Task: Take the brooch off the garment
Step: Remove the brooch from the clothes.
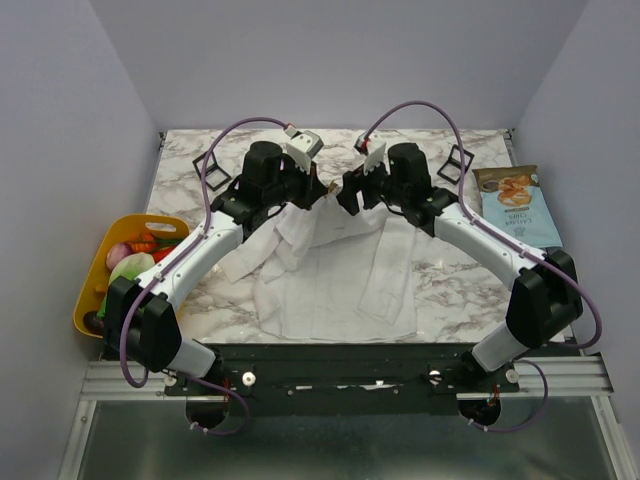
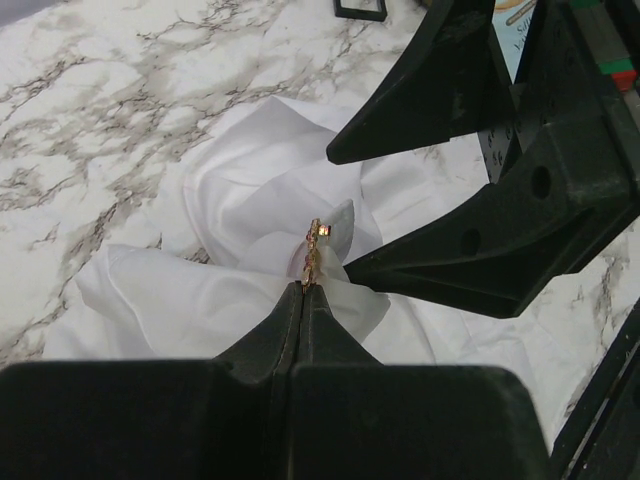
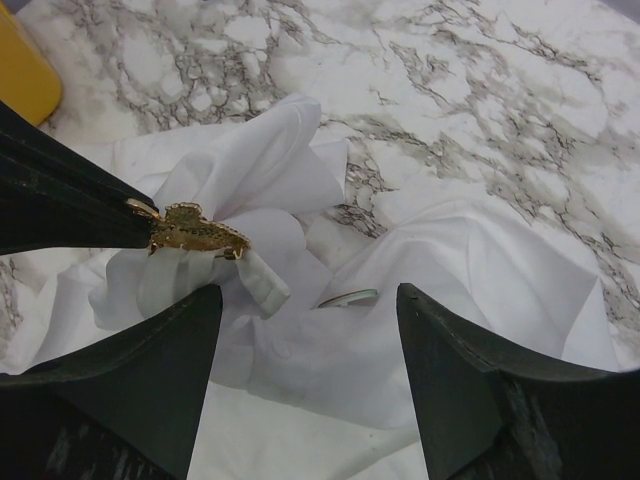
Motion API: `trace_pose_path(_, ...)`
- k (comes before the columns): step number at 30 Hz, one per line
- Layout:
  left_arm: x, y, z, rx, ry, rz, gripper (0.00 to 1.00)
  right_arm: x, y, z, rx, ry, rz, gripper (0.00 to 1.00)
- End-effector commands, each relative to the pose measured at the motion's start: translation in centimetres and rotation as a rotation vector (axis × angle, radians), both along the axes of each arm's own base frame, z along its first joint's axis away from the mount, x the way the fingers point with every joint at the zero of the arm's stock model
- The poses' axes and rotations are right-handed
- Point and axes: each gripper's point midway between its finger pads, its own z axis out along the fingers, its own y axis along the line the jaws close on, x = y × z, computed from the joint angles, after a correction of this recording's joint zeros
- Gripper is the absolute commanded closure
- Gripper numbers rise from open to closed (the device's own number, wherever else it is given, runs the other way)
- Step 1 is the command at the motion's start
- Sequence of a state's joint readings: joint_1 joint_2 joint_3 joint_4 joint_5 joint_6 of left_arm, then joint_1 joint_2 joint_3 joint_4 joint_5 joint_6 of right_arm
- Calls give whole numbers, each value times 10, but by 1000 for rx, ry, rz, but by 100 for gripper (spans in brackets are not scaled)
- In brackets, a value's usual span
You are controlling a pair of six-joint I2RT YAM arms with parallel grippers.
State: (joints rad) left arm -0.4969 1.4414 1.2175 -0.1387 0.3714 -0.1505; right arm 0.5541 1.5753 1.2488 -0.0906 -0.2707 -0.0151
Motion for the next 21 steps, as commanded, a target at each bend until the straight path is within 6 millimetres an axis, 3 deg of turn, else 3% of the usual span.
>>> trace_pose_path(1,-3,-9,23,-61,-38,-51,100,-3,14,-3,-4,-9,23,21)
trace_pose_path(9,-7,-14,21,-69,-22,-88,100,-20,39,-12,-31,-3,105,22)
trace_pose_path(12,-9,-15,19,-65,-18,-100,100,-23,38,-13,-38,3,104,22)
trace_pose_path(17,-15,-14,13,-47,-21,-126,100,-27,21,13,-87,-106,105,21)
trace_pose_path(21,-22,-15,15,-52,-24,-161,100,-55,23,21,-120,-101,264,14)
